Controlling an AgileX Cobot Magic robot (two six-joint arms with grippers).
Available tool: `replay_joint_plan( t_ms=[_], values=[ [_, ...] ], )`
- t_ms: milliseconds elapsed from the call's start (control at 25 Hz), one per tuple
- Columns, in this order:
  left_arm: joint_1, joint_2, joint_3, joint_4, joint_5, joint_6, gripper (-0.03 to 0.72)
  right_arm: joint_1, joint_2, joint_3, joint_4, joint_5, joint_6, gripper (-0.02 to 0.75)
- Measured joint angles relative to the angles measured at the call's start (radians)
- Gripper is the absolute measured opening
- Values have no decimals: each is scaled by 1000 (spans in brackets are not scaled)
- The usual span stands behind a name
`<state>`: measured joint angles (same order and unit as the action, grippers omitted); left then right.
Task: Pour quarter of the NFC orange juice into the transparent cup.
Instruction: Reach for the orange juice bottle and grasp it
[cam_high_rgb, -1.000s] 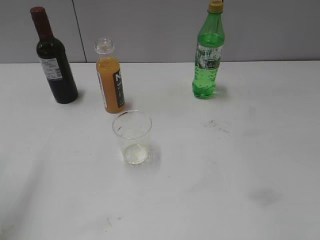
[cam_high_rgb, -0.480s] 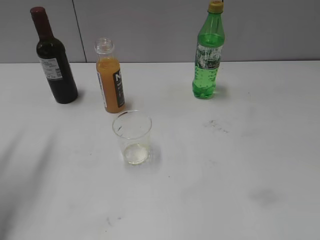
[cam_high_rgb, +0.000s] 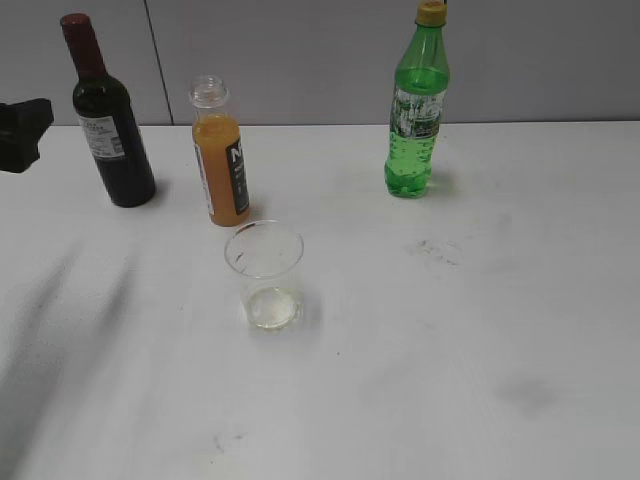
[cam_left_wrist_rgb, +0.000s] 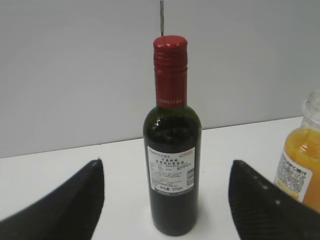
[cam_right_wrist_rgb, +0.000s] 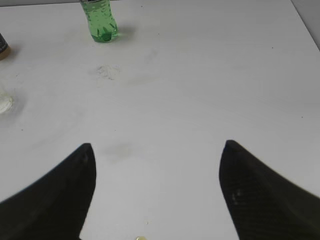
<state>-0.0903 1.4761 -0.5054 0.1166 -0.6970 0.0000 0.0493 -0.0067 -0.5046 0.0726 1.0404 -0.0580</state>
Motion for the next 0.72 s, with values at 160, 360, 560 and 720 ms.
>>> replay_joint_plan(
  t_ms=[160,360,560,720],
  values=[
    [0,62,0,48,-80,-44,590,0,0,0,0,0,0,589],
    [0,144,-1,198,-189,-114,590,0,0,0,0,0,0,589],
    [0,235,-1,306,-298,-135,590,0,0,0,0,0,0,589],
    [0,309,-1,388,-406,-135,590,0,0,0,0,0,0,589]
  ],
)
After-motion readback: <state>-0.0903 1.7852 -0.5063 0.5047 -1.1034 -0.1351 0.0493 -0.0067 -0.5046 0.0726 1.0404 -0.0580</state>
